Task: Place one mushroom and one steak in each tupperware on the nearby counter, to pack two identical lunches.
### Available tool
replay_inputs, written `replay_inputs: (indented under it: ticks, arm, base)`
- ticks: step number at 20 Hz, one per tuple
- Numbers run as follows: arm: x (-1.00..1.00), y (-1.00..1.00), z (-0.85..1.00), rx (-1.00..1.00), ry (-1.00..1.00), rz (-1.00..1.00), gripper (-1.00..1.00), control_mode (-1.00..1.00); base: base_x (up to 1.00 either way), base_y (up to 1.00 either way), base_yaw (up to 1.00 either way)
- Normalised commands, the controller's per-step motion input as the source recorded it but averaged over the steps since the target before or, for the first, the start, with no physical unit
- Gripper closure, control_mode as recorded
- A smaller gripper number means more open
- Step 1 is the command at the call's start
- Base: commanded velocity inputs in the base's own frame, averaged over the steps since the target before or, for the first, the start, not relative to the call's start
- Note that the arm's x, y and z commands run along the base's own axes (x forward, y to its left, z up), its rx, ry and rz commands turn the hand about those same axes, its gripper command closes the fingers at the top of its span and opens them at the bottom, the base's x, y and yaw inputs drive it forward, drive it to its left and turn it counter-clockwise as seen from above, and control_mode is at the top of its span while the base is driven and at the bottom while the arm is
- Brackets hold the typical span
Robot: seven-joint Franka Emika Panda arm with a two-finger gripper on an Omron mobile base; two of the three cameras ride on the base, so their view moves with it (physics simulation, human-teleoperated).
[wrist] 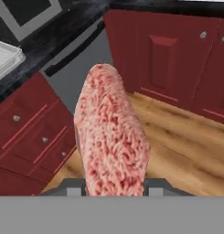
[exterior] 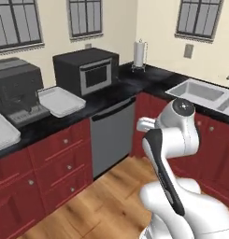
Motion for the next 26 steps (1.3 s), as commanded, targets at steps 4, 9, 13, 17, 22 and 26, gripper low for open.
replay_inputs:
  ticks: [4,9,13,17,22,26]
  arm:
    - [0.00,0.00,0.00,0.00,0.00,0.00,1.00,1.00]
    - [0.00,0.00,0.00,0.00,0.00,0.00,1.00,1.00]
    - [0.00,0.00,0.00,0.00,0.00,0.00,1.00,1.00]
    - [0.00,0.00,0.00,0.00,0.00,0.00,1.00,1.00]
    - [0.00,0.00,0.00,0.00,0.00,0.00,1.00,1.00]
    - [0.00,0.00,0.00,0.00,0.00,0.00,1.00,1.00]
  base:
    - [0.68,0.02,0.77]
    - [0.54,0.27,0.70]
    - [0.90,0.57,0.49]
    - [1.00,0.90,0.27]
    - [0.96,0.92,0.03]
    - [0.70,0.09,0.05]
